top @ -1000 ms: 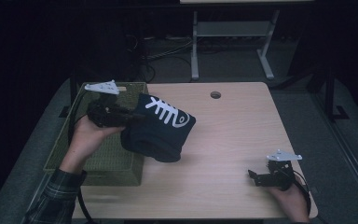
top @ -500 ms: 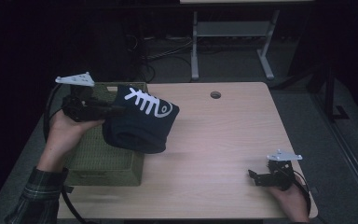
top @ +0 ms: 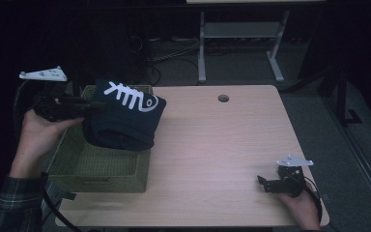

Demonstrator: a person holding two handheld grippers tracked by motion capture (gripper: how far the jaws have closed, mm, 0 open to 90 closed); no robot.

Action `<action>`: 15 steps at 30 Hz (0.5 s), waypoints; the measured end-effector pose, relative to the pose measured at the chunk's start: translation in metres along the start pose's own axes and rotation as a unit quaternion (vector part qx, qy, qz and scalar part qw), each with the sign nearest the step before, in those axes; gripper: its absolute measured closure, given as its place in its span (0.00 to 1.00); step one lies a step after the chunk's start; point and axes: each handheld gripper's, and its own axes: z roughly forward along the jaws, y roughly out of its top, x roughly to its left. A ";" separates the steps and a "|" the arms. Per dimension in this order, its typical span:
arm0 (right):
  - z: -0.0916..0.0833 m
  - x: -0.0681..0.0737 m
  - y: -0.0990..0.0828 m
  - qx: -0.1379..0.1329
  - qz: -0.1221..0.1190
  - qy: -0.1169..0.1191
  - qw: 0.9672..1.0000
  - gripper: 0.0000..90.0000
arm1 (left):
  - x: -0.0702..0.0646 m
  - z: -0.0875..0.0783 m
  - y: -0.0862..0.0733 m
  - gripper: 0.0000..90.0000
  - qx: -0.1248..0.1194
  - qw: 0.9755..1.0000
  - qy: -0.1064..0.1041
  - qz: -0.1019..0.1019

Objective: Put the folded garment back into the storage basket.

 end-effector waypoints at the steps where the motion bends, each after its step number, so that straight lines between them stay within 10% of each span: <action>1: 0.000 0.000 0.000 0.000 0.000 0.000 1.000 0.03 | 0.002 -0.003 -0.001 0.81 0.000 1.000 0.004 -0.002; 15: 0.000 0.000 0.000 0.000 0.001 -0.001 1.000 0.03 | 0.026 -0.022 -0.025 0.81 0.003 0.998 0.039 -0.039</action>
